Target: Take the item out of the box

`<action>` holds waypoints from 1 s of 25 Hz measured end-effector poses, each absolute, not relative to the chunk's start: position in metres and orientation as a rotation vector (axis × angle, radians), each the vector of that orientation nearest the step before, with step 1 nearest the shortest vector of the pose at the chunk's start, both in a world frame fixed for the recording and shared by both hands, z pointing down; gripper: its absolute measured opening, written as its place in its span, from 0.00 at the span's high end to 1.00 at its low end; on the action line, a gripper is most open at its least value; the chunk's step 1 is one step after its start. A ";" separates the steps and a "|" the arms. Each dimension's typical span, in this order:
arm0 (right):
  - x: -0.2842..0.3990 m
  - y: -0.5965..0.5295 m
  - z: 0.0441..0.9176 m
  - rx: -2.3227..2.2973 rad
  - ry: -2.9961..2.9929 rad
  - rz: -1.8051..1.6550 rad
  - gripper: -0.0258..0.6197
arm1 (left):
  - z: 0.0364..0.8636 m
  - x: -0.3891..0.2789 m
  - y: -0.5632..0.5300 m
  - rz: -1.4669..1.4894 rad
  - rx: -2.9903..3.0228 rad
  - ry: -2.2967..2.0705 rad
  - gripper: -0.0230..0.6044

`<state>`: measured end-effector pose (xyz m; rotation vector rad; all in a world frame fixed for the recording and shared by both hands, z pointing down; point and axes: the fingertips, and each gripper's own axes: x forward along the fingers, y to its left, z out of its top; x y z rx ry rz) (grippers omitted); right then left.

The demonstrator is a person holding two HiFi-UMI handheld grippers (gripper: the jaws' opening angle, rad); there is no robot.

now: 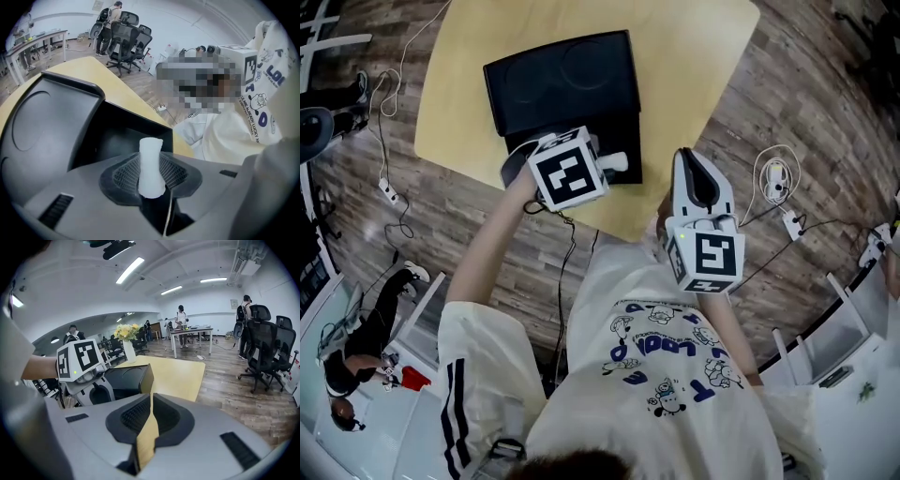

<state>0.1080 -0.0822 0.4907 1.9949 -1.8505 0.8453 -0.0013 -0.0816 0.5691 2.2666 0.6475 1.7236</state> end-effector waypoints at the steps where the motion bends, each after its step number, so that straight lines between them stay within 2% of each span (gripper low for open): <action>1: 0.107 -0.084 0.488 1.988 -1.864 0.834 0.90 | 0.566 -0.001 -0.083 1.713 2.280 0.624 0.76; 9: 0.112 -0.107 0.470 1.936 -1.963 0.771 0.90 | 0.535 0.010 -0.100 1.617 2.356 0.411 0.76; 25: 0.066 -0.138 0.412 1.821 -2.200 0.574 0.90 | 0.463 0.001 -0.106 1.252 2.524 -0.138 0.76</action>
